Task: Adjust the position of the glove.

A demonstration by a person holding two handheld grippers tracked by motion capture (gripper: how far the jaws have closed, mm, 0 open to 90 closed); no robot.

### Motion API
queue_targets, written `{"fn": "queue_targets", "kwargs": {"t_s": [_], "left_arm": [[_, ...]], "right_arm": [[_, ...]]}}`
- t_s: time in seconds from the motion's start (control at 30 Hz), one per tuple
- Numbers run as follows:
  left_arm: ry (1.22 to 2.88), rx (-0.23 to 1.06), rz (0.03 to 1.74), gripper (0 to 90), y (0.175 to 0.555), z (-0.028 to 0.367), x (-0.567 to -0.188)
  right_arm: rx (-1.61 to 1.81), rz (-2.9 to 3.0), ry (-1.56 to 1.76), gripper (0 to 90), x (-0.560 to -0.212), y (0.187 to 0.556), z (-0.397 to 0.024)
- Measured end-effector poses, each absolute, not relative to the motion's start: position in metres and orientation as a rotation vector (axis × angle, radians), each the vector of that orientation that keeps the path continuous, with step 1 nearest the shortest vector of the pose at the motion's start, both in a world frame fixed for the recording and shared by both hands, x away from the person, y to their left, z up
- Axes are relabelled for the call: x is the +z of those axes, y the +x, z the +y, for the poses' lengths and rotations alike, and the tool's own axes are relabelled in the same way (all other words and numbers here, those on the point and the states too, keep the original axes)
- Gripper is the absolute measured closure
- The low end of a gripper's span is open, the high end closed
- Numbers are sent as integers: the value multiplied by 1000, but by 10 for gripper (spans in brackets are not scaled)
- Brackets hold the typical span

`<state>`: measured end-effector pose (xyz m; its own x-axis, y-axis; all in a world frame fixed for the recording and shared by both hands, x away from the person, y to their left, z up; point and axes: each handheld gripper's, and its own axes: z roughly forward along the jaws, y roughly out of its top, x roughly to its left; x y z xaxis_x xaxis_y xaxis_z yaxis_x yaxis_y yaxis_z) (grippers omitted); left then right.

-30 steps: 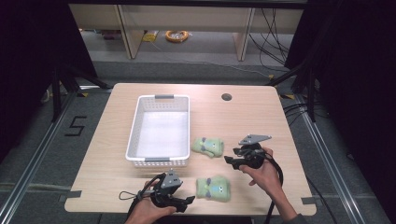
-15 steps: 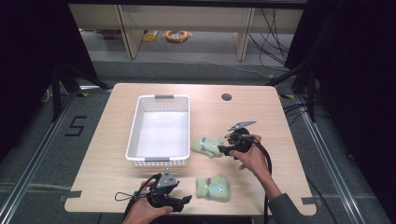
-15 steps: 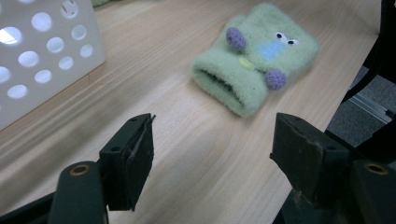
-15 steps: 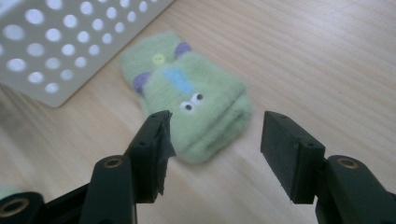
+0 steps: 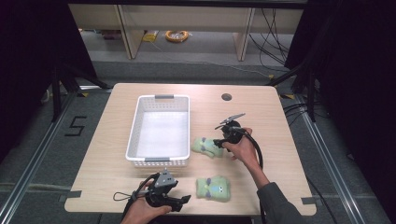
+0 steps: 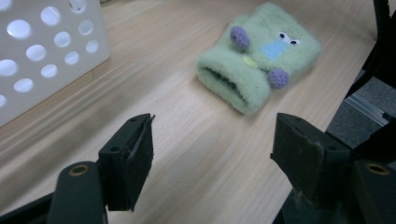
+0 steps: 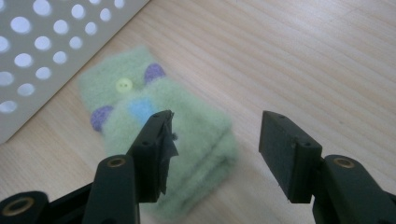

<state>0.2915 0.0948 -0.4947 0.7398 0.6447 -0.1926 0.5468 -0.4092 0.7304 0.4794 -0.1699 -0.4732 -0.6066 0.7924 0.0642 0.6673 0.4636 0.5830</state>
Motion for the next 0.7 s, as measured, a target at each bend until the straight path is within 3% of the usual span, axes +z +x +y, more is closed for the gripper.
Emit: {"fn": "queue_targets", "kwargs": {"t_s": [0.4,0.7], "left_arm": [[2112,156,873,285,291,95,-493],[2111,169,882,286,292,96,-493]], "right_arm": [[793,2519,1355,518,-486,486,-166],[890,2537,1327,768,-489,484,-167]]}}
